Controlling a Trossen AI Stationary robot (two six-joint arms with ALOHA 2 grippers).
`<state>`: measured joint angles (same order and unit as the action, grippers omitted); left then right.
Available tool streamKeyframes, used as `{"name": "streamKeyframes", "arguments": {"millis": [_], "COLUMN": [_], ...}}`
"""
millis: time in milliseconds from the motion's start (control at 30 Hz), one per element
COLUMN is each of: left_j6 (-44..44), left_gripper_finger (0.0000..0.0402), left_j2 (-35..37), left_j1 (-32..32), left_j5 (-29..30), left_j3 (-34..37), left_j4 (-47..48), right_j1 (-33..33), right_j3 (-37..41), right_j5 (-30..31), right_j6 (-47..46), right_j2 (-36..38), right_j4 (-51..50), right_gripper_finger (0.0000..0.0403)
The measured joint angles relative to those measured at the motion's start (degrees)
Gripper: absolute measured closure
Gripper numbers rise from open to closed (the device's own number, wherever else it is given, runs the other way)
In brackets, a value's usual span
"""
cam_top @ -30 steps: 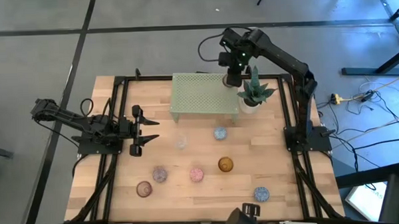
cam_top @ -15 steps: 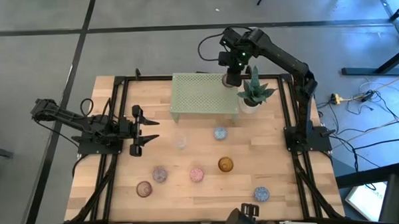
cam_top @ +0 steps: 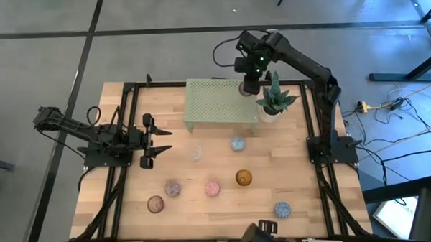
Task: Pick & Place candle stick holders
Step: Put the purple glass candle holder on the shelf
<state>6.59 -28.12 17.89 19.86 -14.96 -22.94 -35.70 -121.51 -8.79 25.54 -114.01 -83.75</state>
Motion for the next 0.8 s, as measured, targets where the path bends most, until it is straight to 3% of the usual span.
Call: {"name": "streamKeyframes", "arguments": {"millis": [333,800], "left_j6": [0.02,0.00], "left_gripper_finger": [0.0192,0.0192], "left_j2": [0.00,0.00], "left_j1": [0.00,0.00], "left_j5": [-0.02,-0.02], "left_j3": [0.00,0.00], "left_j4": [0.02,0.02], "right_j1": [-0.20,-0.40], "right_j3": [0.00,0.00], "right_j5": [0.21,1.74], "right_j6": [0.22,0.24], "right_j2": [-0.75,-0.73], "right_j4": [0.03,0.12], "right_gripper_finger": [0.0348,0.0299]}}
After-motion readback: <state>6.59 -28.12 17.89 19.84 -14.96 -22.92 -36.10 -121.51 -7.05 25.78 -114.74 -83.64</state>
